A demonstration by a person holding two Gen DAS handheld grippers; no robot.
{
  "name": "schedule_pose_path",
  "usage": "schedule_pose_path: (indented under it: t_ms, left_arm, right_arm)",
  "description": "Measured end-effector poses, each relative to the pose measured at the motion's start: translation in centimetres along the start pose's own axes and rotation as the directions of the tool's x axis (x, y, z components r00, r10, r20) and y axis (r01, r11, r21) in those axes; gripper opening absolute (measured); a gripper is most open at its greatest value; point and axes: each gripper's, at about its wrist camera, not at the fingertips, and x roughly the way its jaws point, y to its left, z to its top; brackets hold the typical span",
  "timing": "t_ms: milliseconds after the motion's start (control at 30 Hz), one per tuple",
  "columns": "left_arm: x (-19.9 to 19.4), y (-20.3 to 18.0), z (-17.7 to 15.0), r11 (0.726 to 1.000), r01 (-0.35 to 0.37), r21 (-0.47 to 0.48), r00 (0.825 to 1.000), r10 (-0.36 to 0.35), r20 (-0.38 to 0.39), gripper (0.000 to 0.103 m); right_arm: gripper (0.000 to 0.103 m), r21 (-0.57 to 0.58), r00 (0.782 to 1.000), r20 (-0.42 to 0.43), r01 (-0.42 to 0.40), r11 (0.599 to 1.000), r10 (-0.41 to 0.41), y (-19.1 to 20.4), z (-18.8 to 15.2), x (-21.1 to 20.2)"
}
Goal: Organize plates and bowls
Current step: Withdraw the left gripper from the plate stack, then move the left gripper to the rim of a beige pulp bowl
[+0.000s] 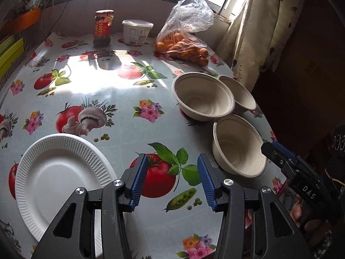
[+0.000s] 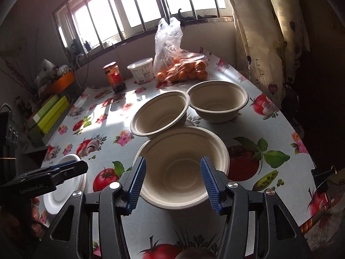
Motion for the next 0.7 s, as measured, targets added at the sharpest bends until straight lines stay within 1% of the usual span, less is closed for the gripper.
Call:
schedule_pose_path:
  t_ms: [100, 200, 300, 400, 533, 700]
  left_arm:
    - [1.4, -1.3, 0.5, 0.999, 0.034, 0.004, 0.999, -0.034, -0.024, 0.049]
    - [2.7, -2.5, 0.7, 0.998, 0.056, 0.015, 0.997, -0.056, -0.045, 0.049]
    - [3.5, -3.4, 0.9, 0.997, 0.078, 0.021, 0.995, -0.076, -0.058, 0.049]
    - [4.5, -4.1, 1.0, 0.995, 0.101, 0.022, 0.992, -0.099, -0.075, 0.049]
    - [5.5, -4.8, 1.1, 0.991, 0.133, 0.020, 0.987, -0.130, -0.096, 0.049]
    - [6.0, -6.0, 1.0, 0.983, 0.177, 0.042, 0.978, -0.171, -0.119, 0.049]
  right_arm:
    - [0.053, 0.040, 0.999, -0.004, 0.048, 0.998, -0.048, -2.3, 0.2, 0.2]
    - [0.053, 0.083, 0.998, -0.022, 0.067, 0.994, -0.066, -4.3, 0.0, 0.8]
    - [0.053, 0.105, 0.996, -0.053, 0.071, 0.992, -0.066, -5.5, -0.1, 1.5]
    - [0.053, 0.122, 0.997, -0.070, 0.037, 0.992, -0.028, -6.1, -0.4, 2.0]
    - [0.052, 0.123, 0.997, -0.081, 0.014, 0.992, -0.004, -6.3, -0.6, 2.5]
    - [0.037, 0.102, 0.996, -0.084, 0.001, 0.995, 0.007, -6.1, -0.6, 2.5]
